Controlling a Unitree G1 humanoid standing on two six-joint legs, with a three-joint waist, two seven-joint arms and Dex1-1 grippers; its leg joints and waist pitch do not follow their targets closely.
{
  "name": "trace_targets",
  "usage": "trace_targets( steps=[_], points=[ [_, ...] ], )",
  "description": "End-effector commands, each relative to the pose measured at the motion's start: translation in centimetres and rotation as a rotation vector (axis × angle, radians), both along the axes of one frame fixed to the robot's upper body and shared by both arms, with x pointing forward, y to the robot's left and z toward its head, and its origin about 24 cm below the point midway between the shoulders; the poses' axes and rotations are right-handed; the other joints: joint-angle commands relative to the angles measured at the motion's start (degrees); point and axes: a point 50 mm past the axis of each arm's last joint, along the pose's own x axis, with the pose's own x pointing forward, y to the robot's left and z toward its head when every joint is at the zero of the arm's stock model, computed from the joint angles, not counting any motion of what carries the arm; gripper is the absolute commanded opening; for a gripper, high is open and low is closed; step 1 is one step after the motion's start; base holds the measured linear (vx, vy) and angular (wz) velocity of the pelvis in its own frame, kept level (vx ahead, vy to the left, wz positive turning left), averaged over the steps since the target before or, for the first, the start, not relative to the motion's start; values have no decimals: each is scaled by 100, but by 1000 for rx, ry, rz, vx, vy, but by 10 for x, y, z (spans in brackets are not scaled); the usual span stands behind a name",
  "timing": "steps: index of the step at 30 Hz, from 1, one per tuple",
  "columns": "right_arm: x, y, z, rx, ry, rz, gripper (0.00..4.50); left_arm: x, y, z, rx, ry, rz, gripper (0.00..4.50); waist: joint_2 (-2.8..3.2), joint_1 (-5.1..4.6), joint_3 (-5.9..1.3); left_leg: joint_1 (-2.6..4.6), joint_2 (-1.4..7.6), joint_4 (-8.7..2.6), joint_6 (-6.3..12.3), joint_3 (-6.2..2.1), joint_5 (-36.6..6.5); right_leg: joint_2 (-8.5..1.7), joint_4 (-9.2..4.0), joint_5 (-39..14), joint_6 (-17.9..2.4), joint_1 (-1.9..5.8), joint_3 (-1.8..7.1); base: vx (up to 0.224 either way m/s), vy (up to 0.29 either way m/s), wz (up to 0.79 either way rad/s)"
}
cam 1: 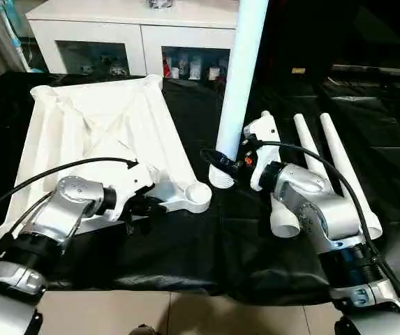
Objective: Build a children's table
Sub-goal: Insert table leg to table base
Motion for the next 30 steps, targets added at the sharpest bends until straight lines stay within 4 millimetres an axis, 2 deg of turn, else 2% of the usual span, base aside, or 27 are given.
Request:
trace_targets(
  steps=[1, 2, 3, 5, 10, 12, 13, 14, 17, 18, 20, 21, 24, 28, 29, 30],
  points=[
    [-1, -2, 6, 41, 4, 4, 188, -2, -5, -6, -1, 18, -18, 7, 119, -4, -423, 140, 2, -446, -340, 56, -1628, -192, -388, -377, -1325, 245, 98, 0, 0, 0],
    [-1, -2, 6, 50, 13, 4, 188, -2, -7, -6, -15, 18, -19, 3, 103, -11, -425, 131, 7, -449, -334, 56, -1587, -188, -386, -328, -1336, 246, 95, 0, 0, 0],
    [-1, -1, 4, 57, 30, 8, 188, -3, -10, -5, -41, 21, -20, 0, 110, -10, -428, 137, 4, -442, -317, 59, -1566, -187, -379, -285, -1352, 244, 95, 0, 0, 0],
    [-4, 0, -3, 52, 94, 45, 188, -5, -20, -5, -103, 32, -34, 0, 65, -1, -432, 132, 5, -437, -252, 67, -1451, -186, -379, -205, -1372, 255, 95, 0, 0, 0],
    [-6, 2, -12, 24, 151, 76, 188, -12, -34, -9, -148, 50, -55, 0, 58, -2, -423, 125, 18, -440, -207, 79, -1357, -195, -384, -255, -1361, 249, 95, 0, 0, 0],
    [-4, 1, -16, -13, 160, 70, 188, -16, -41, -14, -152, 43, -67, 0, 1, 6, -418, 124, 21, -438, -168, 103, -1348, -204, -414, -418, -1334, 238, 102, 0, 0, 0],
    [-3, 1, -17, -11, 163, 68, 188, -16, -42, -14, -154, 40, -66, 0, 15, 15, -413, 122, 21, -439, -171, 99, -1349, -210, -411, -477, -1325, 233, 103, 0, 0, 0],
    [-2, 1, -17, -4, 178, 66, 188, -16, -43, -14, -157, 29, -60, 0, -12, 15, -406, 118, 19, -446, -169, 103, -1380, -212, -428, -628, -1285, 232, 104, 0, 0, 0],
    [0, 4, -19, 2, 198, 72, 188, -16, -44, -14, -179, 11, -30, 0, -27, 16, -397, 111, 23, -455, -164, 101, -1443, -224, -446, -923, -1186, 223, 108, 0, 0, 0],
    [0, 4, -19, -1, 199, 74, 188, -17, -45, -14, -182, 12, -27, 0, -60, 9, -394, 113, 24, -457, -153, 111, -1440, -222, -465, -997, -1139, 214, 108, 0, 0, 0],
    [0, 5, -20, -8, 193, 78, 188, -18, -45, -15, -180, 14, -27, 0, -38, 10, -399, 106, 25, -458, -144, 103, -1367, -221, -452, -955, -1100, 212, 107, 0, 0, 0],
    [0, 5, -20, -10, 189, 74, 188, -20, -44, -17, -168, 23, -29, 0, -62, 10, -404, 102, 24, -453, -124, 105, -1293, -220, -443, -892, -1090, 218, 106, 0, 0, 0],
    [4, 4, -19, 2, 172, 49, 188, -23, -42, -20, -147, 32, -31, 0, -60, -11, -408, 94, 20, -447, -87, 113, -1193, -212, -436, -769, -1105, 212, 102, 0, 0, 0],
    [8, 6, -20, -7, 154, 44, 188, -25, -40, -22, -110, 48, -47, 0, -57, -24, -408, 96, 15, -444, -63, 121, -1187, -211, -440, -748, -1133, 209, 101, 0, 0, 0],
    [9, 9, -23, -31, 159, 55, 188, -26, -39, -22, -99, 55, -58, 0, -21, -16, -410, 106, 16, -443, -73, 116, -1201, -211, -437, -755, -1134, 205, 101, 0, 0, 0],
    [9, 11, -25, -40, 168, 65, 188, -26, -39, -22, -96, 57, -59, 0, -36, -33, -402, 94, 12, -449, -97, 118, -1243, -204, -444, -797, -1128, 205, 100, 0, 0, 0]
  ],
)
